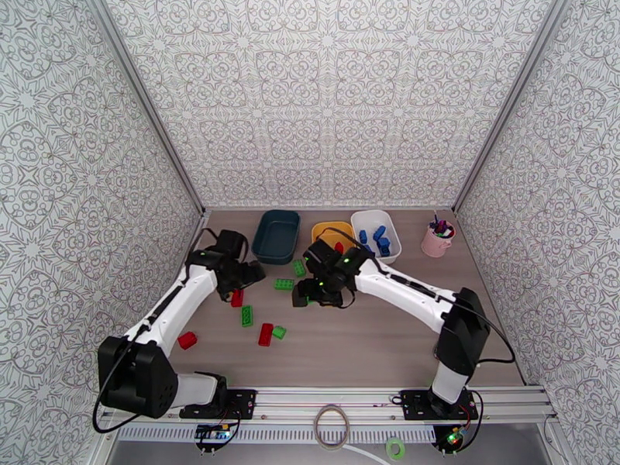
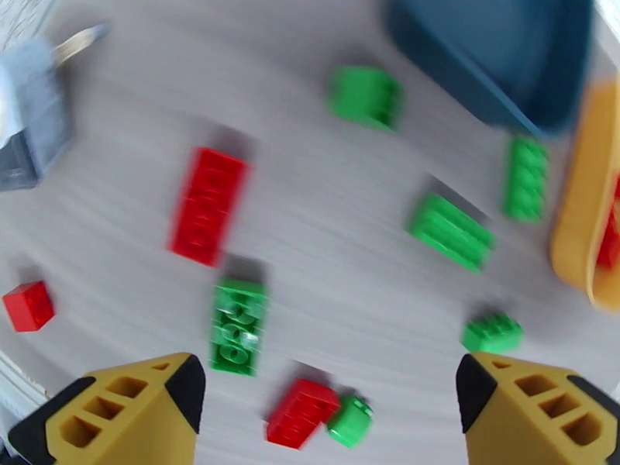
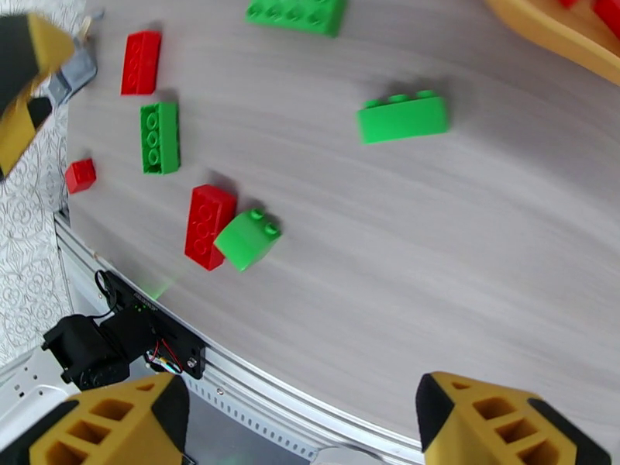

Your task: Sort the legos into containers by color

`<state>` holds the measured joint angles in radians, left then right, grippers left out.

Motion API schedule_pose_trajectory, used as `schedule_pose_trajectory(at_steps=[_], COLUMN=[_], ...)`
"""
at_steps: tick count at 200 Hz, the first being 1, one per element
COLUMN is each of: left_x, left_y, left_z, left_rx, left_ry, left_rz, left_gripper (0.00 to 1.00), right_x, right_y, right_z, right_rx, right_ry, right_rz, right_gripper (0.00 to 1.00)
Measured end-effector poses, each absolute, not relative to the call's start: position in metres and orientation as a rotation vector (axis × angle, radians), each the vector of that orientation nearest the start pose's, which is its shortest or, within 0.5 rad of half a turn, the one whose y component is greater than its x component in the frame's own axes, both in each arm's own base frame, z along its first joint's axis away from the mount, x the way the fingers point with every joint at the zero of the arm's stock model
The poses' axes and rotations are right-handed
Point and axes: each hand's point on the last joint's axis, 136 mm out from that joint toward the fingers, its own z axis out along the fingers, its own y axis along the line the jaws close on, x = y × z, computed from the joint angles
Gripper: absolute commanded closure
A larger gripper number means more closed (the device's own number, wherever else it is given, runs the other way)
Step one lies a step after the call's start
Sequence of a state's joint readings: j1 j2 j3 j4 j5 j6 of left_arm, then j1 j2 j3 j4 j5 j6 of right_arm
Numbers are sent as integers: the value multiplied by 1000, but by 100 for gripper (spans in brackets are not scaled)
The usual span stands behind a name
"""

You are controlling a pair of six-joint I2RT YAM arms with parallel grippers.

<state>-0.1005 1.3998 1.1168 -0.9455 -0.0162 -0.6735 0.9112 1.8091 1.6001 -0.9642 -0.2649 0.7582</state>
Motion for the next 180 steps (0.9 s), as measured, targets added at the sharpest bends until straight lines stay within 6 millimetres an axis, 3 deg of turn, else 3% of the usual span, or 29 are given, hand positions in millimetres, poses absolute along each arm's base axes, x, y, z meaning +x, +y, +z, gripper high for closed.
schedule_pose_trajectory(at_steps=[28, 55, 91, 126, 180], left_x=[313, 316, 326, 338, 333], left_y=[-1, 9, 8, 4, 4], left_z=[103, 75, 57, 47, 31], left_rx=[-899, -920, -888, -847, -828], left_ry=[2755, 2839, 2889, 2917, 2973], left_rz=[-100, -62, -73, -104, -84], left_gripper=[16, 19, 20, 28, 35], right_x=[222, 222, 222, 222, 223], right_y=[368, 367, 367, 368, 370], right_z=[156, 156, 155, 149, 139], right_rx=[-323, -323, -322, -321, -320], right_ry=[2981, 2984, 2985, 2999, 3022], right_rz=[703, 698, 695, 684, 666], right_gripper=[18, 18, 18, 18, 19])
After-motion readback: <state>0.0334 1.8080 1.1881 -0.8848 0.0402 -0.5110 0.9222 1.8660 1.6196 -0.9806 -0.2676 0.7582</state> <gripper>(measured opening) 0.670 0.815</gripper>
